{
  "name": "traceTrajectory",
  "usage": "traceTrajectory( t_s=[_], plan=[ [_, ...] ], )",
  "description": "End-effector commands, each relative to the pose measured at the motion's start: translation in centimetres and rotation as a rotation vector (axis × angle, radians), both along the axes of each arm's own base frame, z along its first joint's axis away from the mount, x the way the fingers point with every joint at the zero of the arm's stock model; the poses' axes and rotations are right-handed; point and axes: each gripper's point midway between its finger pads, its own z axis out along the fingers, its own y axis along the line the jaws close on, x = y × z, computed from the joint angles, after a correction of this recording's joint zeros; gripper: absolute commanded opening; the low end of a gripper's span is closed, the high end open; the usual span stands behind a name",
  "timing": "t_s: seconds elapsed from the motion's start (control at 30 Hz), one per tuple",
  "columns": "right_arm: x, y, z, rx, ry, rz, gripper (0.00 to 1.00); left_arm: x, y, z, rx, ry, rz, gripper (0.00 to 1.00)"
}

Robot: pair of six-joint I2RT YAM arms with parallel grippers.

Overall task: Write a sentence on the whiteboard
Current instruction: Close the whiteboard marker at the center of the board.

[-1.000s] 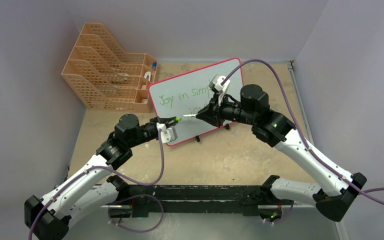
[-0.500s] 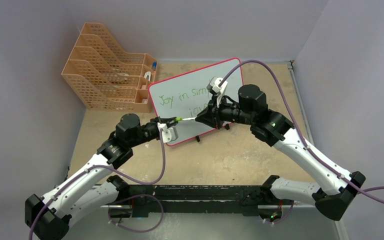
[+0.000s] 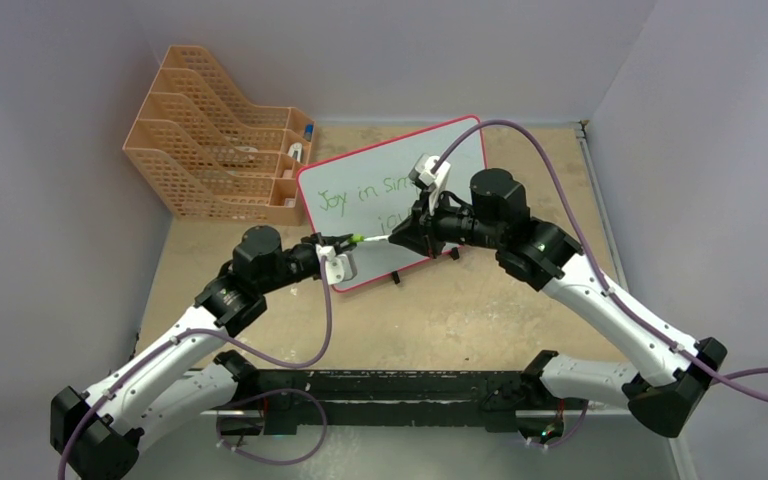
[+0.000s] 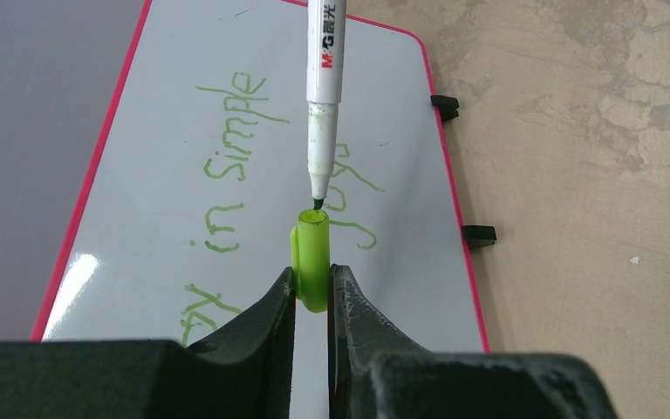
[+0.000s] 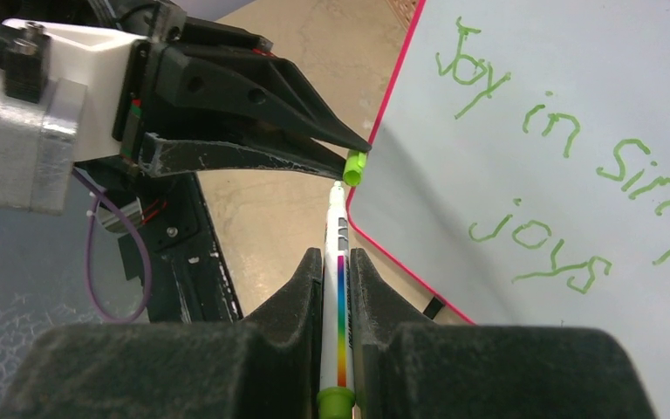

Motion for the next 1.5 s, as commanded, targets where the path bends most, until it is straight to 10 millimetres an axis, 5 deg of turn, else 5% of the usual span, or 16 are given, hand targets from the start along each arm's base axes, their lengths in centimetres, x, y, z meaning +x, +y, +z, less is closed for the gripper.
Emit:
traceTrajectory(
  t_s=[0.0,0.97,1.47],
  plan=[
    [0.5,0.2,2.0,0.026,-0.055,-0.018,0.0,0.1,-0.5,3.1,-0.049,-0.057,-0.016,0.0],
    [0.9,1.2,0.3,-0.015,-0.026,-0.029,0.0,-0.7,-1.4,3.4,-0.029,-0.002,-0.079,0.0],
    [0.8,2.2,-1.3,-0.058,-0.01,-0.029,0.0,-1.9,-2.5,5.2,-0.04,0.056,-0.148,0.0]
  ],
)
